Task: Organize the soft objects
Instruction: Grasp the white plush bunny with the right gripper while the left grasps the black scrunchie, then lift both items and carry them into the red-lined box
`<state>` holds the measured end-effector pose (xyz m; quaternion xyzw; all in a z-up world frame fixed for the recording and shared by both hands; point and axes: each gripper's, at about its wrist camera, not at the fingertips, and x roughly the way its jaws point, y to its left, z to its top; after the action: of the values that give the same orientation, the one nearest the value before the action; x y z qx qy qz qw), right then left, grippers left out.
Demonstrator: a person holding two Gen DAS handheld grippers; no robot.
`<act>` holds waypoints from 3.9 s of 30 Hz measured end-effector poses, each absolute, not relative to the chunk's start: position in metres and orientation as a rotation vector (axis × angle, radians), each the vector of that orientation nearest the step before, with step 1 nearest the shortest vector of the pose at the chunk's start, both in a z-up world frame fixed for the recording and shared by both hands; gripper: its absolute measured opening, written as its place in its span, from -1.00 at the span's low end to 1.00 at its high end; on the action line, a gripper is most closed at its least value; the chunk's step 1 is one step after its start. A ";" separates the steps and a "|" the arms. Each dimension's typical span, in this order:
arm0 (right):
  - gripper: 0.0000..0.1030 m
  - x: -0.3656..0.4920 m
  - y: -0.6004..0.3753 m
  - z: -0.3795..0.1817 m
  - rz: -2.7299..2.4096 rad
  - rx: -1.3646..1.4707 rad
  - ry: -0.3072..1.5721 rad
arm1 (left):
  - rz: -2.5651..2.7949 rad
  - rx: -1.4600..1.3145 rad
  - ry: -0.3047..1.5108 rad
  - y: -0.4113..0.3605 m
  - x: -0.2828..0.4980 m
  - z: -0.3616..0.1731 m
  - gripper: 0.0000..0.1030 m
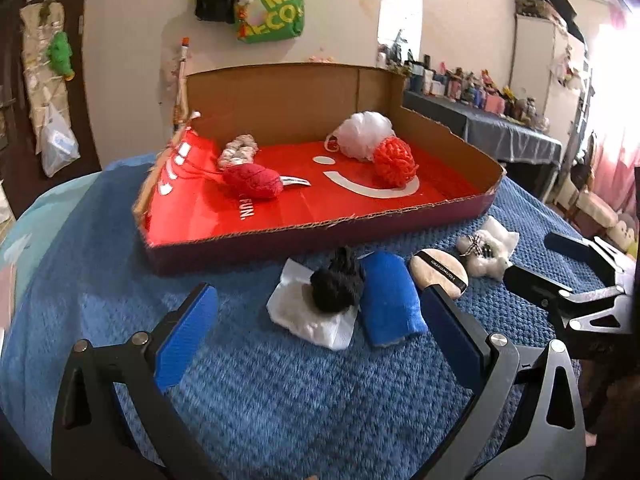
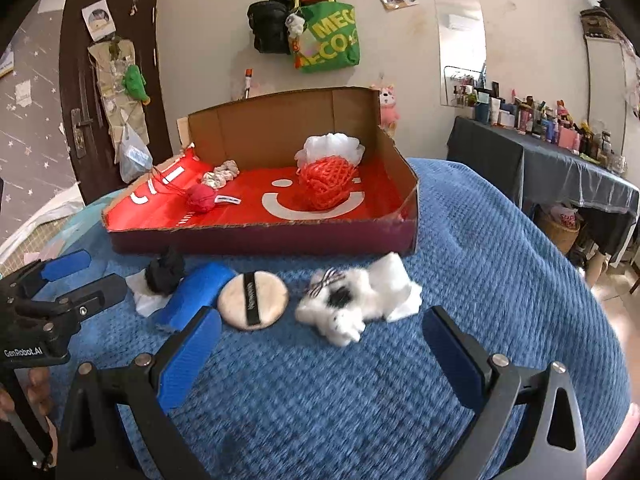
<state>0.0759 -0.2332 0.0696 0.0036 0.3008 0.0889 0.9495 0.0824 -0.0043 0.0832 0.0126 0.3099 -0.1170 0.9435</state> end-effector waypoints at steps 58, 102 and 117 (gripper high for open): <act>0.22 0.134 -0.239 0.051 0.414 -0.222 0.838 | -0.468 0.139 0.827 -0.014 0.145 0.059 0.10; -0.13 0.142 -0.234 0.102 0.446 -0.123 0.725 | -0.455 0.100 0.749 0.008 0.149 0.103 -0.36; -0.13 0.224 -0.190 0.134 0.479 -0.222 0.745 | -0.484 0.144 0.757 0.006 0.214 0.137 -0.36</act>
<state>0.2243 -0.1897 0.1340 -0.1072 0.3597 0.2310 0.8976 0.2142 0.0057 0.1374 0.0696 0.3657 -0.2336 0.8983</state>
